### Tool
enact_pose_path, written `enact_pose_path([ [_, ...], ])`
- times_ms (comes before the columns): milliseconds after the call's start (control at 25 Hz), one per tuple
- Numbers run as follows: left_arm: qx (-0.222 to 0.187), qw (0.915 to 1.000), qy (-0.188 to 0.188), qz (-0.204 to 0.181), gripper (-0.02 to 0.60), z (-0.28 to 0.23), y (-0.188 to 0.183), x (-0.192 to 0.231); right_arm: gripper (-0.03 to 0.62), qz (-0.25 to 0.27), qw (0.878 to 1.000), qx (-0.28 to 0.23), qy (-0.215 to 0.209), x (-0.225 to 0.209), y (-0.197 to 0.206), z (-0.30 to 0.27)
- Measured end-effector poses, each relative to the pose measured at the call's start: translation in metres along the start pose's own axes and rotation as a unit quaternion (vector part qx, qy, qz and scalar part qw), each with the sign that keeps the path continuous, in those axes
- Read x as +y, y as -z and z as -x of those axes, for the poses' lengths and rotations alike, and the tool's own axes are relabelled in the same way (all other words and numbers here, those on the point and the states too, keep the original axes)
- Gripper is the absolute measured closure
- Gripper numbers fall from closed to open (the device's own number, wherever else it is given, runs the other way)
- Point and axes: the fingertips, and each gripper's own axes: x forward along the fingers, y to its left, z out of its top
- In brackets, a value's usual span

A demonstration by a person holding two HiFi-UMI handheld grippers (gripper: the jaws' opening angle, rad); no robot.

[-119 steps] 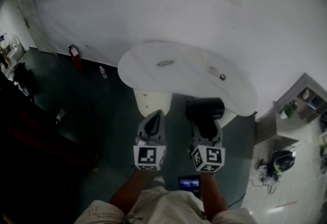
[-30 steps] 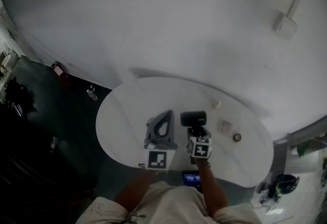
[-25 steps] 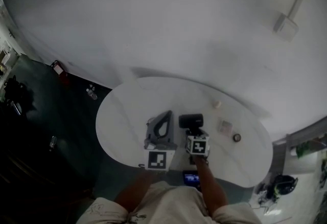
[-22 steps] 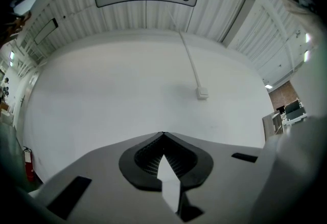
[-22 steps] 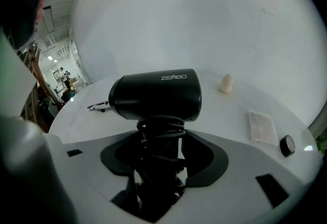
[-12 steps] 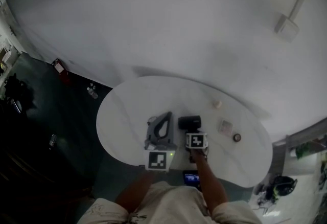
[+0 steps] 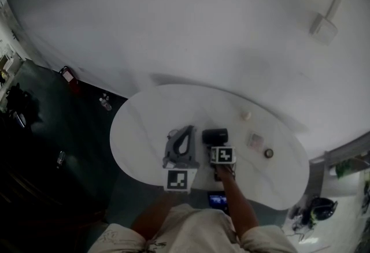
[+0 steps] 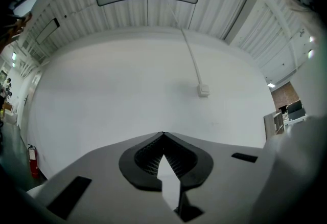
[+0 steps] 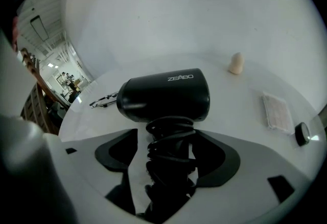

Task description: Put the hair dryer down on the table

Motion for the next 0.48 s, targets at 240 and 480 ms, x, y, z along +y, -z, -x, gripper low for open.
enact_pose_path([
  [240, 0.003, 1.0000, 0.003, 0.002, 0.584, 0.002, -0.002, -0.003, 0.191, 0.008, 0.999, -0.039, 0.003, -0.002, -0.012, 0.011],
  [480, 0.005, 0.9999, 0.012, 0.001, 0.583, 0.002, -0.003, -0.012, 0.192, -0.016, 0.989, -0.144, 0.003, -0.013, -0.036, 0.074],
])
